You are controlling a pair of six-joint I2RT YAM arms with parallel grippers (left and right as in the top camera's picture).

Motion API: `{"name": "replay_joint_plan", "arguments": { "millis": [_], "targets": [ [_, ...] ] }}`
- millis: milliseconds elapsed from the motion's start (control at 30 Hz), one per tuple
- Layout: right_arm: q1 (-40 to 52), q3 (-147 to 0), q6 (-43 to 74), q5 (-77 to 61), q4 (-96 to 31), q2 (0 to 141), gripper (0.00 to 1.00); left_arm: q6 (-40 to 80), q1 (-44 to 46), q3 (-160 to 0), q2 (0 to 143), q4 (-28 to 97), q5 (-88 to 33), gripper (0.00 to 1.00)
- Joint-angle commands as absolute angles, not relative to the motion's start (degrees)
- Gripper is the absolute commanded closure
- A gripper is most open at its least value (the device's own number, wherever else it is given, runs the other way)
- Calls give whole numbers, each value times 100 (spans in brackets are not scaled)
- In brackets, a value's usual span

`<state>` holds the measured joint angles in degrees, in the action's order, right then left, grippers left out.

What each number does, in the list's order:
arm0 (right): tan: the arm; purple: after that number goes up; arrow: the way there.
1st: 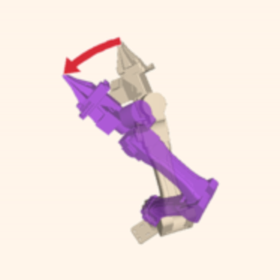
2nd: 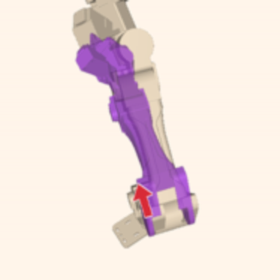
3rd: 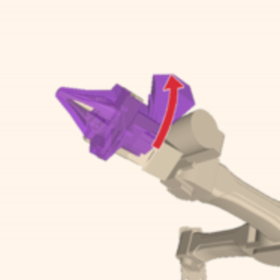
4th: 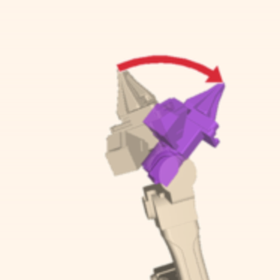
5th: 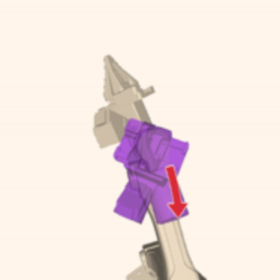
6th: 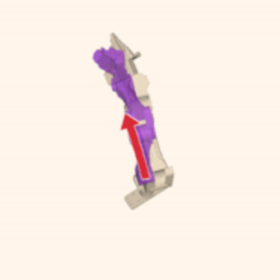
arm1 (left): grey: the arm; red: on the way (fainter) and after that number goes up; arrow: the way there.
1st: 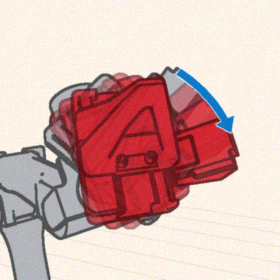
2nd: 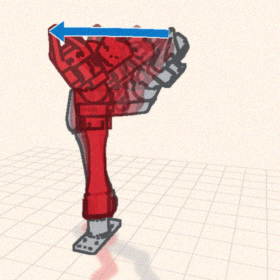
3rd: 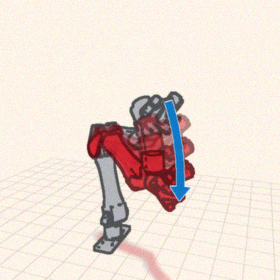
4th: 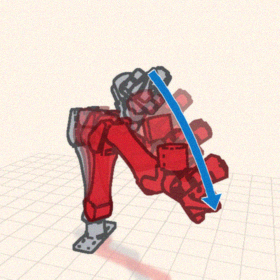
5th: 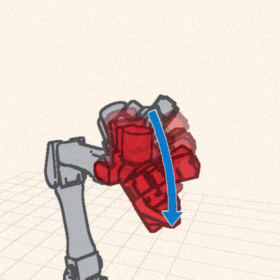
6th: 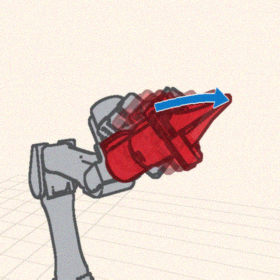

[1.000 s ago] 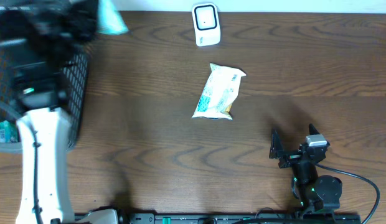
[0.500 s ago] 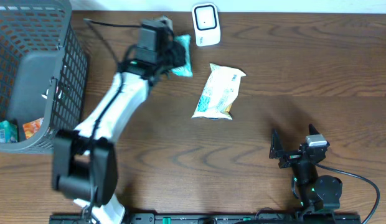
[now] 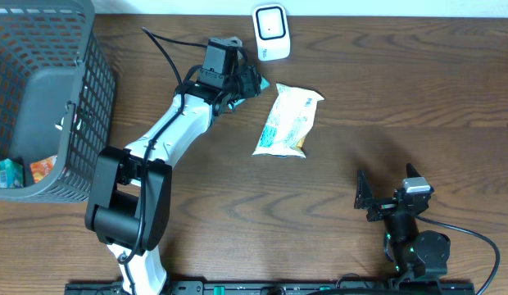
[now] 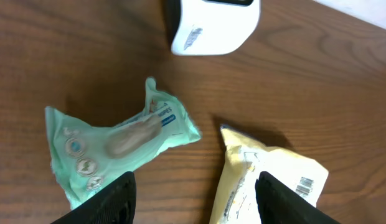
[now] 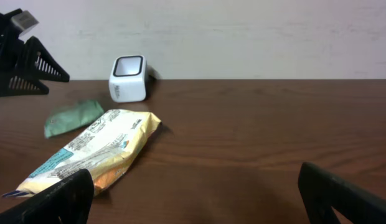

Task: Scan the item barcode
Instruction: 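Lift the green wipes pack out and place it near the scanner, then move the left gripper back into the basket and grasp the orange tissue pack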

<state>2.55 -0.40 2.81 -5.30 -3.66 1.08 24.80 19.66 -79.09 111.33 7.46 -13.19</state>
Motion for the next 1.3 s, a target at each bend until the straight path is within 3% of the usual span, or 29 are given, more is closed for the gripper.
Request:
{"name": "replay_joint_plan", "arguments": {
  "millis": [0,200,300,333,633,733,800,933,1167,1267],
  "targets": [
    [305,-32,357,-506,-390,93,1,1850,1841,-7972,10768,652,-1321,40],
    [305,-32,357,-506,-392,93,1,1179,1144,-8012,9428,611,-755,37],
    [305,-32,360,-506,-392,93,1,1179,336,-8012,8685,607,-134,15],
    [305,-32,357,-506,-390,93,1,1181,110,-8012,8552,591,-16,14],
    [305,-32,360,-506,-390,93,1,1286,-2377,-8012,8431,869,266,14],
    [305,-32,357,-506,-390,93,1,2182,-2987,-8012,8665,1332,266,15],
    [305,-32,357,-506,-392,93,1,3063,-3347,-8012,8892,1826,266,23],
    [305,-32,360,-506,-390,93,1,4200,-3660,-8012,9312,2458,209,23],
    [305,-32,357,-506,-390,93,1,4206,-3662,-8005,10018,3374,373,23],
    [305,-32,357,-506,-390,93,1,4672,-3662,-8005,10261,3695,412,17]
  ]
}}
